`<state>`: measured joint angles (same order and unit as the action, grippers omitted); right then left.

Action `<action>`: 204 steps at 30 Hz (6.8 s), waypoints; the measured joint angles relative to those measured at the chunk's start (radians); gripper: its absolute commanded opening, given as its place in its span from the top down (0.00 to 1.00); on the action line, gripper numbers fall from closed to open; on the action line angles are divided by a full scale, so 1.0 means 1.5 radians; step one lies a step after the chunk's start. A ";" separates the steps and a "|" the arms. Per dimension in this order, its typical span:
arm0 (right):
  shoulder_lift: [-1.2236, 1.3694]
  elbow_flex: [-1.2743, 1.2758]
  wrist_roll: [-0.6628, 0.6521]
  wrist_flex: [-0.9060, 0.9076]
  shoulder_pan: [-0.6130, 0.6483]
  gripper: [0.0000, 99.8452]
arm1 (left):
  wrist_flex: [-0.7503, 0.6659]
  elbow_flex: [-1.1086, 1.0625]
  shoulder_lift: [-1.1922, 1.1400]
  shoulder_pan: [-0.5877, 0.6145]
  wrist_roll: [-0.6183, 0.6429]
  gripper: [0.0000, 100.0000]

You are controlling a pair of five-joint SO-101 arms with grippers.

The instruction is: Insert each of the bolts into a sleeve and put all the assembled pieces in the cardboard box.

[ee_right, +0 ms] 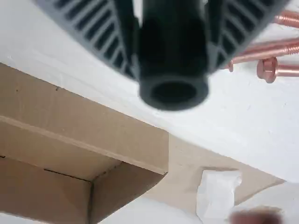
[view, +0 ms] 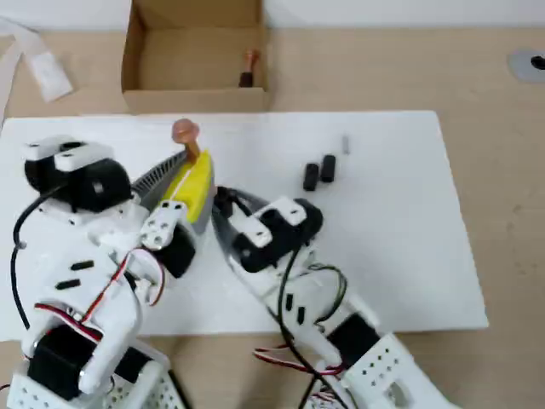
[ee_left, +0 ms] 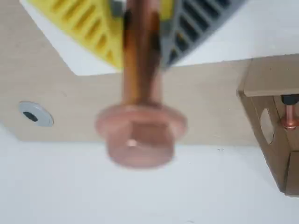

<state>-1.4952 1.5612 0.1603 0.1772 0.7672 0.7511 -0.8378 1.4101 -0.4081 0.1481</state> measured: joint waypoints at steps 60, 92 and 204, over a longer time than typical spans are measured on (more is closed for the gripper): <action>0.000 0.000 -0.001 0.001 0.000 0.99 | -0.088 -0.133 -0.001 -0.005 -0.020 0.99; 0.001 0.001 -0.001 0.001 -0.017 0.99 | -0.125 -0.166 0.001 -0.033 -0.002 0.99; 0.000 0.001 0.026 0.030 -0.018 0.99 | -0.065 -0.090 -0.001 0.066 -0.021 0.99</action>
<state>-1.4952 1.5627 0.1987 0.2217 0.7396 0.6529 -0.9728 1.4085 -0.3084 0.1158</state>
